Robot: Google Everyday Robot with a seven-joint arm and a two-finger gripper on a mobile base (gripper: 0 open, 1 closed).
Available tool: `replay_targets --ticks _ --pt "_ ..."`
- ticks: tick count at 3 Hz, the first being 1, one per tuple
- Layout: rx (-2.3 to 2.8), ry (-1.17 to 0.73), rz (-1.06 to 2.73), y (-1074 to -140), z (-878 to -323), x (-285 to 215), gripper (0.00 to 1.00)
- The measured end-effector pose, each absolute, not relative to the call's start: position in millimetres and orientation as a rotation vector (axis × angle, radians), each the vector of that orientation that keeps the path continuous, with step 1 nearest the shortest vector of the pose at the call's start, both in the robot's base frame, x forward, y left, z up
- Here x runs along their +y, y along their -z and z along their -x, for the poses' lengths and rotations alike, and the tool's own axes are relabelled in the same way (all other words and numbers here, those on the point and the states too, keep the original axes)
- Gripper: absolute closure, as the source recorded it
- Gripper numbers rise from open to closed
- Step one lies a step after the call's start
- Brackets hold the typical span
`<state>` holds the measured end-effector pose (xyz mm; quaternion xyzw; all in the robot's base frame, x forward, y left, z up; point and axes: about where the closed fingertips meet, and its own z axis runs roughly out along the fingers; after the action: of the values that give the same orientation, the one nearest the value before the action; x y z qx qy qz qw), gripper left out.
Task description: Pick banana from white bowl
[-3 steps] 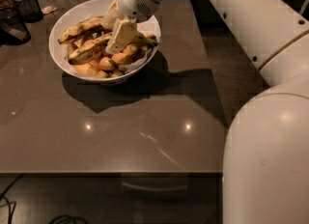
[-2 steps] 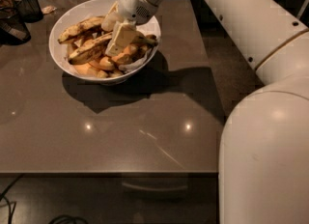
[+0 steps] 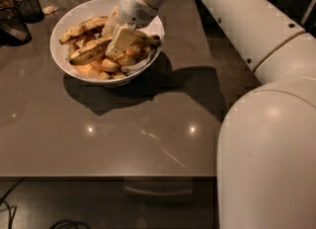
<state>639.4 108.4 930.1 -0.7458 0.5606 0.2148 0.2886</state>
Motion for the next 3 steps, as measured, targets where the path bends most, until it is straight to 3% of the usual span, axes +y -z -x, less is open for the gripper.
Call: replay_targets --ticks 2,3 --pt "1.471 -0.597 1.989 -931.4 -636.1 111.6 0.89" --pt "1.448 -0.608 1.987 -935.6 -633.9 110.1 1.00"
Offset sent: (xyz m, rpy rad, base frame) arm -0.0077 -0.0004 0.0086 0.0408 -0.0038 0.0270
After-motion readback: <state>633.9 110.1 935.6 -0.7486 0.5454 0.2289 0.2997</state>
